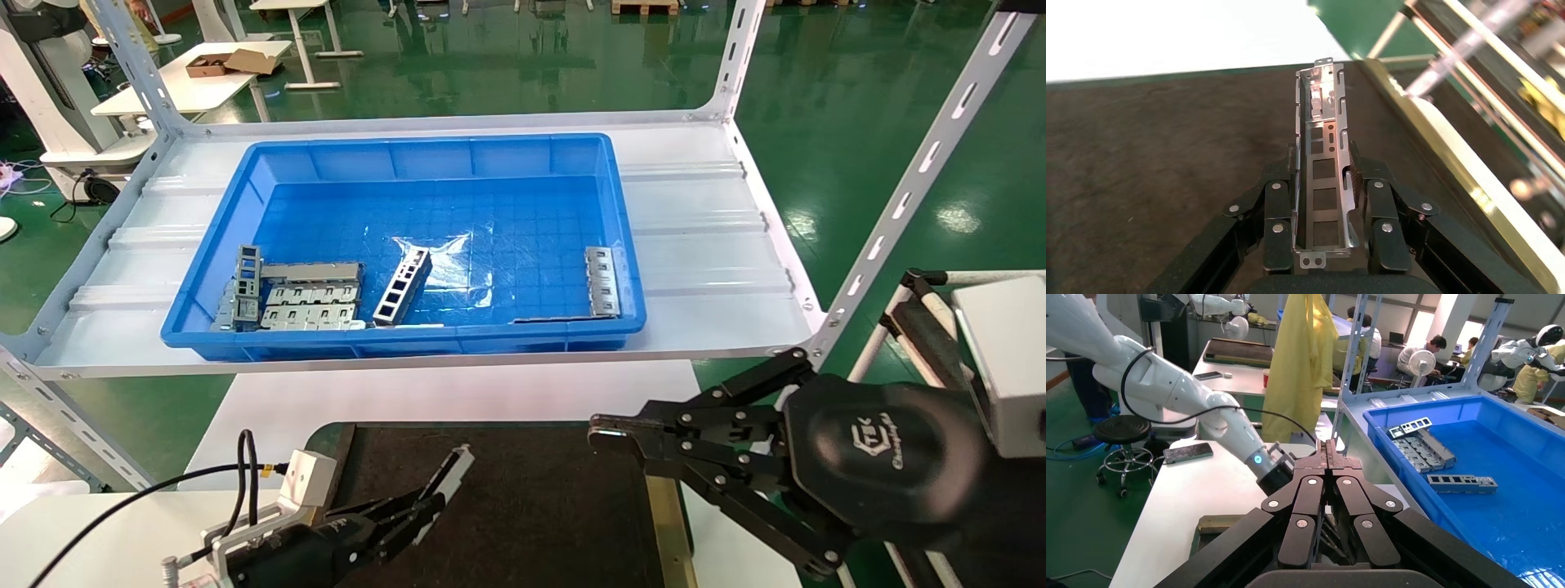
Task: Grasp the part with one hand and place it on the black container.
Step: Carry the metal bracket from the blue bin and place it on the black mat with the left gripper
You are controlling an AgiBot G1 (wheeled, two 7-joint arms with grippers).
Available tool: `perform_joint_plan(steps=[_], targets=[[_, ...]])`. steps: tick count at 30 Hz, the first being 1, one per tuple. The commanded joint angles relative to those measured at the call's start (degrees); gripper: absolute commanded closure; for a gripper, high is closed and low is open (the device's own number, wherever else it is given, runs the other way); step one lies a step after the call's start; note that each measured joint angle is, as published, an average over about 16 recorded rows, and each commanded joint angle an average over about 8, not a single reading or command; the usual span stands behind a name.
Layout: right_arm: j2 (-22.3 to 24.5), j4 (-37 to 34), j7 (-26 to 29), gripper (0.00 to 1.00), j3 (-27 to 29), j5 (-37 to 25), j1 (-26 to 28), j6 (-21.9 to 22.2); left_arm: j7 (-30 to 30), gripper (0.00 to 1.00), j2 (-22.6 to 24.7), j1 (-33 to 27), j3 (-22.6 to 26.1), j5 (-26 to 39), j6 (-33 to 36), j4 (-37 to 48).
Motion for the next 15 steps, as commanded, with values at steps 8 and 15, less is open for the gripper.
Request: perform_joint_plan(steps=[8,15], targets=[[0.01,0.00,-0.02,1.00,-0.03,0.02,0.01,0.01,-3.37,1.00,4.39,2.09,0.10,-0.43,-10.98,2.32],[0.02,0.00,-0.03,1.00,-0.05,0.04,0.01,0.02,-4.89,1.00,7.46,1.50,0.35,-0.46,-15.99,5.17]])
